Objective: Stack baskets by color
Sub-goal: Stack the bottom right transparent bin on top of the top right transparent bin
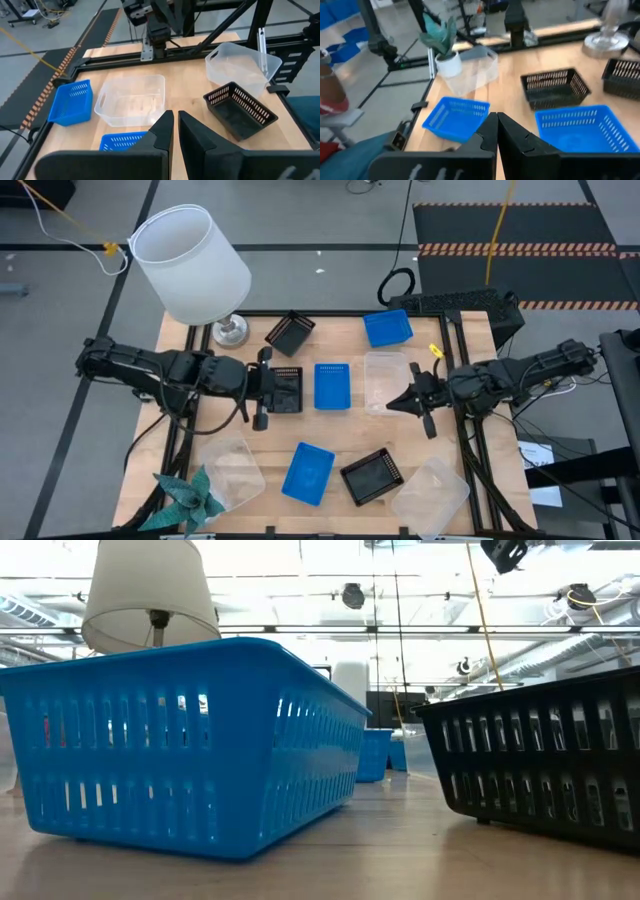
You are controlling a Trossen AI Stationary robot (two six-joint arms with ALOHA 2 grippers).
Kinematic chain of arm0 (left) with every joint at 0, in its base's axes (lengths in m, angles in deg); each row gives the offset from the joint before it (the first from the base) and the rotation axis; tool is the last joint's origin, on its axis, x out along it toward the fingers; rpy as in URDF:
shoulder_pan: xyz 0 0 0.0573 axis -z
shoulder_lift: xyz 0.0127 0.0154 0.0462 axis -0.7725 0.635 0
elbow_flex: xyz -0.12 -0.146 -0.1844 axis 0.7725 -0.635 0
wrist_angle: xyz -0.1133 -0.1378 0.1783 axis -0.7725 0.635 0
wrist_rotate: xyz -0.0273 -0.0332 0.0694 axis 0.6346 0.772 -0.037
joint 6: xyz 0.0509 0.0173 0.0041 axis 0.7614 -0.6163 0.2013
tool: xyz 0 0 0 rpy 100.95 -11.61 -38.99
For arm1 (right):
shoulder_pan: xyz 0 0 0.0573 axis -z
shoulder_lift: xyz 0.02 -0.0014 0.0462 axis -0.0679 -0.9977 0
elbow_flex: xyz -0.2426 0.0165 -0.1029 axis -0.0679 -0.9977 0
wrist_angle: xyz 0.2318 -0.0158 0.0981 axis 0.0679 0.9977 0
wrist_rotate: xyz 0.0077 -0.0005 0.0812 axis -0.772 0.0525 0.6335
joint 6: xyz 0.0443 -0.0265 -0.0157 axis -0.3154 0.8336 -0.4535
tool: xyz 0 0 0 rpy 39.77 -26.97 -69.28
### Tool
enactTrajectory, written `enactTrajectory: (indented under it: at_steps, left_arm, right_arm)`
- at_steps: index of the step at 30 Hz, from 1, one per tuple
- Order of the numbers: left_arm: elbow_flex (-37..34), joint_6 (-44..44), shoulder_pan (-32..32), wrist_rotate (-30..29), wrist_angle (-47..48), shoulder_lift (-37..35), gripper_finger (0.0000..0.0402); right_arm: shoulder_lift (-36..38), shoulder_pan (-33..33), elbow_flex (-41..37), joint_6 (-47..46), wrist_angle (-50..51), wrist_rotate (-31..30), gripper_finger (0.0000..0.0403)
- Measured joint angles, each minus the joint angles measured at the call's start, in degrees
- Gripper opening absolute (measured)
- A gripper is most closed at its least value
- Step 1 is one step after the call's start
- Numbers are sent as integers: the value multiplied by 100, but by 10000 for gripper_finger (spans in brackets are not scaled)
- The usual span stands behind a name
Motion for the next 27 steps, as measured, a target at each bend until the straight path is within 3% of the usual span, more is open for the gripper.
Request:
enactTrajectory:
  at_steps: [8, 16, 27]
  left_arm:
    - [0, -9, 0, 2, 15, 0, 31]
    - [0, -50, 26, 9, 15, 0, 31]
    - [0, -175, 33, 12, 13, 1, 31]
  right_arm:
    - [-623, -575, 695, -548, 1086, -598, 0]
    - [-1431, -1299, 1256, -1364, 1235, -640, 0]
    - [-2646, -2727, 2513, -4153, 2471, -935, 0]
